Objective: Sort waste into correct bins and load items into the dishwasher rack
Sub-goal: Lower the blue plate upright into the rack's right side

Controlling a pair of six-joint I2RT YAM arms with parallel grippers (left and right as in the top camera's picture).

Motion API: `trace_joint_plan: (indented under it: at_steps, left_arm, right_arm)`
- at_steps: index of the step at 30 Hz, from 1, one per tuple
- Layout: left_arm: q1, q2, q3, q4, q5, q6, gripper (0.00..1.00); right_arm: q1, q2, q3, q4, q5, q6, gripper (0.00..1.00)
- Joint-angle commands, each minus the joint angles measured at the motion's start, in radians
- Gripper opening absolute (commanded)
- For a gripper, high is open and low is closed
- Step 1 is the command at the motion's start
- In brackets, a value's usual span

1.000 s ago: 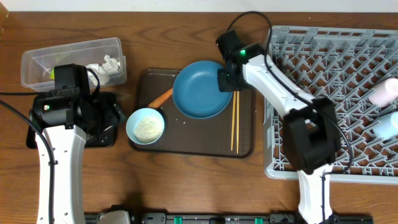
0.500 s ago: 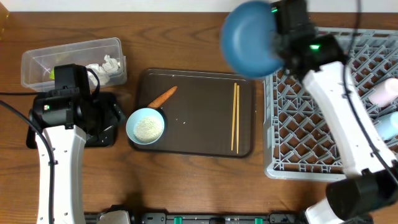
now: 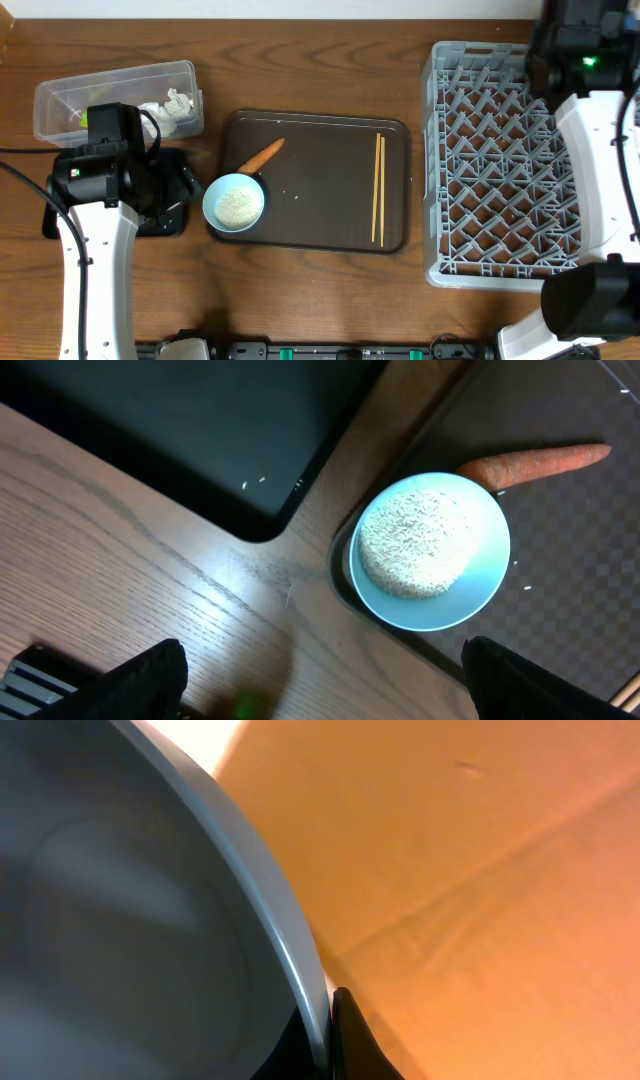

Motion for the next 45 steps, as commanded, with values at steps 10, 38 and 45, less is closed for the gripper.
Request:
trace_joint_plan:
  at_steps: [10,38,45]
  left_arm:
    - [0.003,0.004,0.005,-0.004,0.006,-0.009,0.9]
    - [0.003,0.004,0.005,-0.003,0.006,-0.009,0.9]
    - [0.003,0.004,0.005,-0.003,0.006,-0.009,0.9]
  right_arm:
    - [-0.088,0.142,0.002,0.01,0.313,0.023,0.01]
    - [-0.155,0.158,-0.007,-0.06,0.041,-0.06,0.01]
    - [-0.163,0.156,-0.013,-0.074,0.039,-0.06,0.01]
